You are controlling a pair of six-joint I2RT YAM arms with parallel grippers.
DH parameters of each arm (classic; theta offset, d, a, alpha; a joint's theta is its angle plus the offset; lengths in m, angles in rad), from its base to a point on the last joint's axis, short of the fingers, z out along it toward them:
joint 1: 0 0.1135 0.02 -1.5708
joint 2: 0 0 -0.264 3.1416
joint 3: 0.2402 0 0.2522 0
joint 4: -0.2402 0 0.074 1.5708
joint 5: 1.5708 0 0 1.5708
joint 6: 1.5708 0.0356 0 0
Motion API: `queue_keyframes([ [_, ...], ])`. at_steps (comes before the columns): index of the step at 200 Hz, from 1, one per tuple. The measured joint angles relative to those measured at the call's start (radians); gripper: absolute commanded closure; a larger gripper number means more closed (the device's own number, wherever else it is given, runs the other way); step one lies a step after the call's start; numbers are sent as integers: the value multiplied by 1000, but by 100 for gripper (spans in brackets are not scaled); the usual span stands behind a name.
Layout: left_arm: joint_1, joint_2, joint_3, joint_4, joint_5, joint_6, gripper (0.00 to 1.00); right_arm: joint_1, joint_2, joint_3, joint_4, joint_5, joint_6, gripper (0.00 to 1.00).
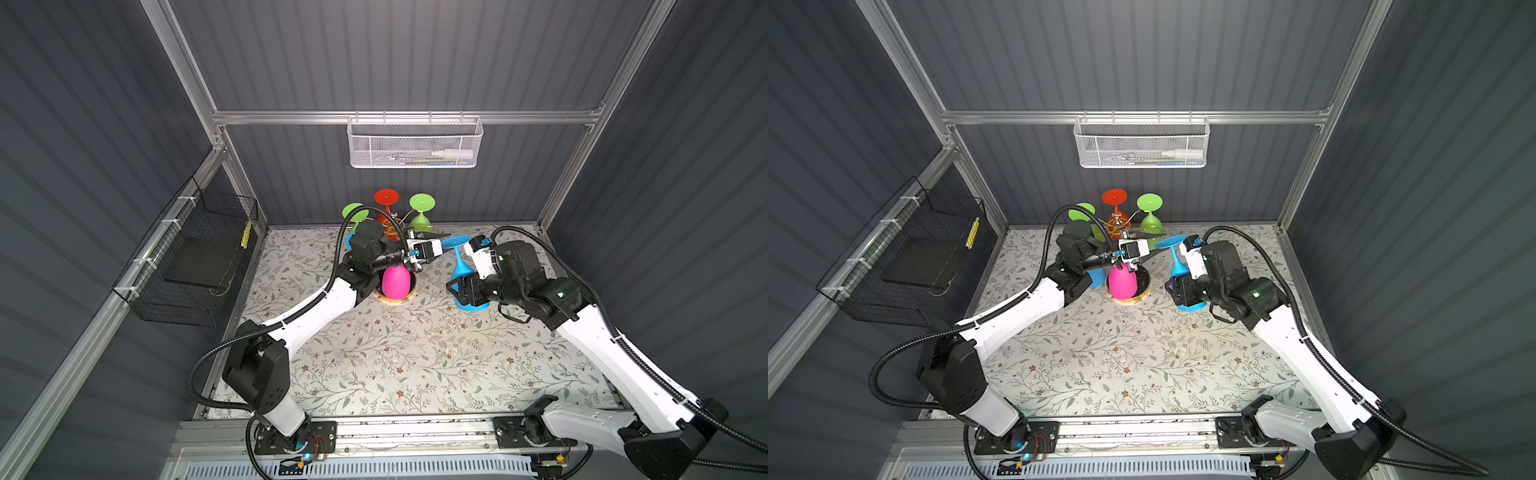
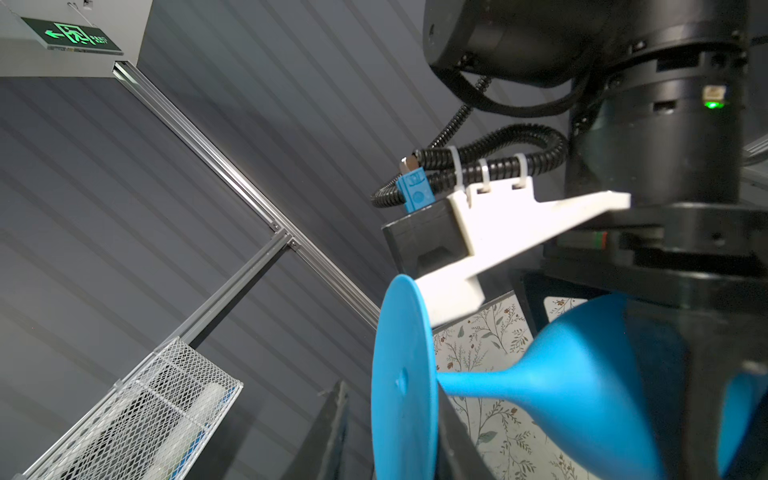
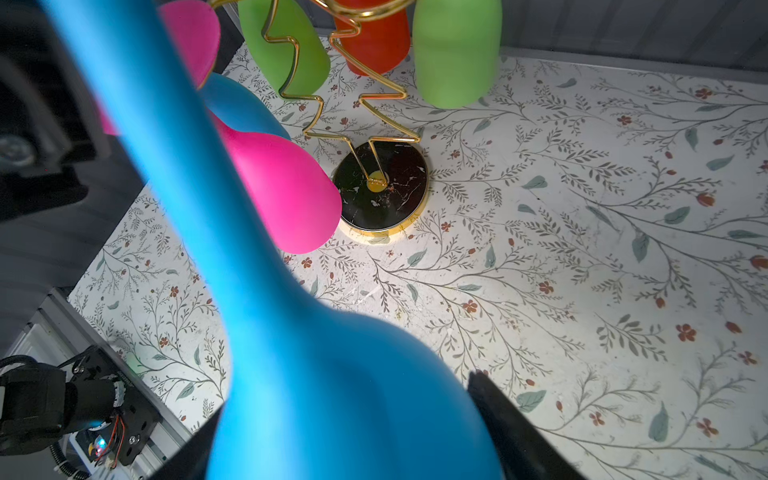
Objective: Take the wine glass off the wine glass rack
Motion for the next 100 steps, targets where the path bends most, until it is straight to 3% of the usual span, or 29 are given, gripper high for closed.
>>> queue_keyframes([
  [23, 0, 0, 0, -1, 6, 1, 93, 0, 0, 9, 4, 0, 4, 58],
  [77, 0, 0, 0, -10, 11, 27, 92, 8, 1, 18, -2, -3, 12, 57],
  [100, 0, 0, 0, -11, 11, 30, 94, 10, 1, 18, -2, -2, 16, 45],
])
